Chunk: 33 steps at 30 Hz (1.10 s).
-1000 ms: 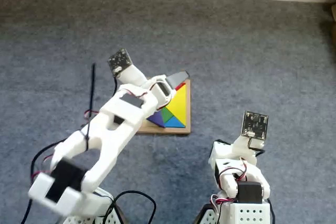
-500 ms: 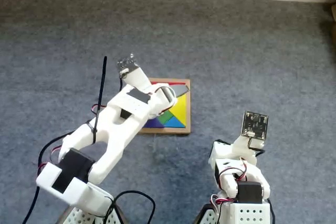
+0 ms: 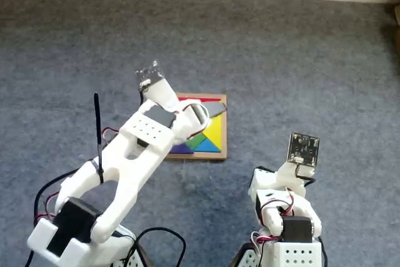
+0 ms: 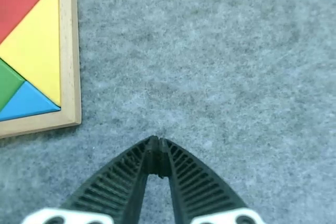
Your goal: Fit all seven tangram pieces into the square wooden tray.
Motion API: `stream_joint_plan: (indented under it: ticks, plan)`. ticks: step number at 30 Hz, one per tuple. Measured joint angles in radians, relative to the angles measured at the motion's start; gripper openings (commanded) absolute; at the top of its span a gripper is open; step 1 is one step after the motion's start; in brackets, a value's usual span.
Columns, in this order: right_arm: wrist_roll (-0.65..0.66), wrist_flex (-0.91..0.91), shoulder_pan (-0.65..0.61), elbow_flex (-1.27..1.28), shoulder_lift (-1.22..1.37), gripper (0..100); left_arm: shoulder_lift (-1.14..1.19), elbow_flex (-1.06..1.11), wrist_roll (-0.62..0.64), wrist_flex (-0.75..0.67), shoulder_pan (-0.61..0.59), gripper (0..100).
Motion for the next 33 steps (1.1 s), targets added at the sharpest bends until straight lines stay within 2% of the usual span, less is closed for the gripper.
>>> stream_joint_plan:
  ticks: [9,14,24,33]
  plan:
    - [0.0,0.0,0.0,0.0,0.0,0.9,-0.006,0.11,0.0,0.002,-0.029,41]
    - [0.0,0.0,0.0,0.0,0.0,0.9,-0.005,0.167,0.0,-0.087,-0.066,41]
    - [0.0,0.0,0.0,0.0,0.0,0.9,0.075,0.123,0.0,-0.115,-0.112,41]
    - [0.0,0.0,0.0,0.0,0.0,0.9,0.055,0.094,0.0,-0.109,-0.083,42]
